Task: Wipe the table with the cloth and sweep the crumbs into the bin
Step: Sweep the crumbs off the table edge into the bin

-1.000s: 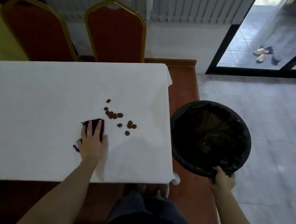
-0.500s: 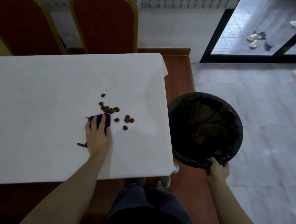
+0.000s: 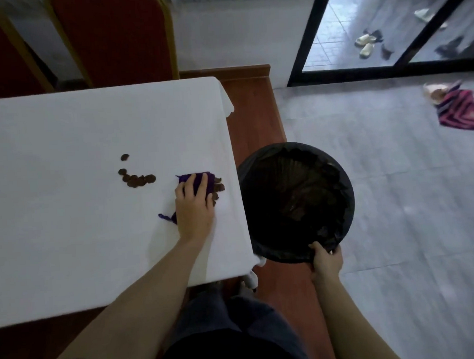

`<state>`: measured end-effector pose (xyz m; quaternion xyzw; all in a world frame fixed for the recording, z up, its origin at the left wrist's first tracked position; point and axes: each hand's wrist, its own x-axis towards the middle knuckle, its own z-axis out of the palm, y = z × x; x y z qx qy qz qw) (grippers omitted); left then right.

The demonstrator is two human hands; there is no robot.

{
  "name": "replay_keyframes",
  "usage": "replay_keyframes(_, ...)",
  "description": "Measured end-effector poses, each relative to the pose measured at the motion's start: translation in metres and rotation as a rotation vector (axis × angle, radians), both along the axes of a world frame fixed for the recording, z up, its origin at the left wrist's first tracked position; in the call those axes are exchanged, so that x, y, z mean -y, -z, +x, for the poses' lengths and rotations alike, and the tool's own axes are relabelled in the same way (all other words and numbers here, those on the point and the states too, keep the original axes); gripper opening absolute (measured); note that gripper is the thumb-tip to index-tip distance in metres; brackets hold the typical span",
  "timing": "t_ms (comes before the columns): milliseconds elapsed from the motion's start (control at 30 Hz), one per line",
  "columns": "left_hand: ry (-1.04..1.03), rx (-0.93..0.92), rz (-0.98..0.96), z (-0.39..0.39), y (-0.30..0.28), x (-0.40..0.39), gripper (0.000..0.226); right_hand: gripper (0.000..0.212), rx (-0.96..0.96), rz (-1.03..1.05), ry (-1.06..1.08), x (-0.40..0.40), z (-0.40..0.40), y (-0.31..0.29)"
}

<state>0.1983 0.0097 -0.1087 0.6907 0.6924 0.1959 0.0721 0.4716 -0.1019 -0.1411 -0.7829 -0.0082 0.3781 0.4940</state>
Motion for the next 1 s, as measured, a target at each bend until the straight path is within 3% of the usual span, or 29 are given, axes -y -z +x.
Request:
replay_keyframes(133, 0.084, 0.028, 0.028, 0.03, 0.002, -0.005, 0.047, 0.043, 0.009, -0.042, -0.015, 0.008, 0.0, 0.006)
replay_keyframes(267, 0.172, 0.0, 0.056, 0.054, 0.004, -0.007, 0.045, 0.065, -0.031, -0.04, -0.008, 0.014, -0.002, 0.013)
replay_keyframes(533, 0.349, -0.016, -0.011, 0.098, 0.002, -0.005, 0.045, 0.058, -0.083, -0.019, 0.018, 0.018, -0.009, 0.008)
replay_keyframes(667, 0.423, 0.075, -0.043, 0.108, -0.002, -0.004, 0.045, 0.06, -0.087, -0.023, 0.022, 0.02, -0.008, 0.01)
replay_keyframes(867, 0.435, 0.272, 0.042, 0.068, -0.022, -0.014, 0.044, 0.065, -0.068, -0.027, 0.033, 0.02, 0.001, 0.013)
replay_keyframes(1000, 0.384, 0.268, 0.12, 0.001, -0.037, -0.033, 0.044, 0.045, -0.037, -0.037, -0.013, 0.015, 0.0, 0.005)
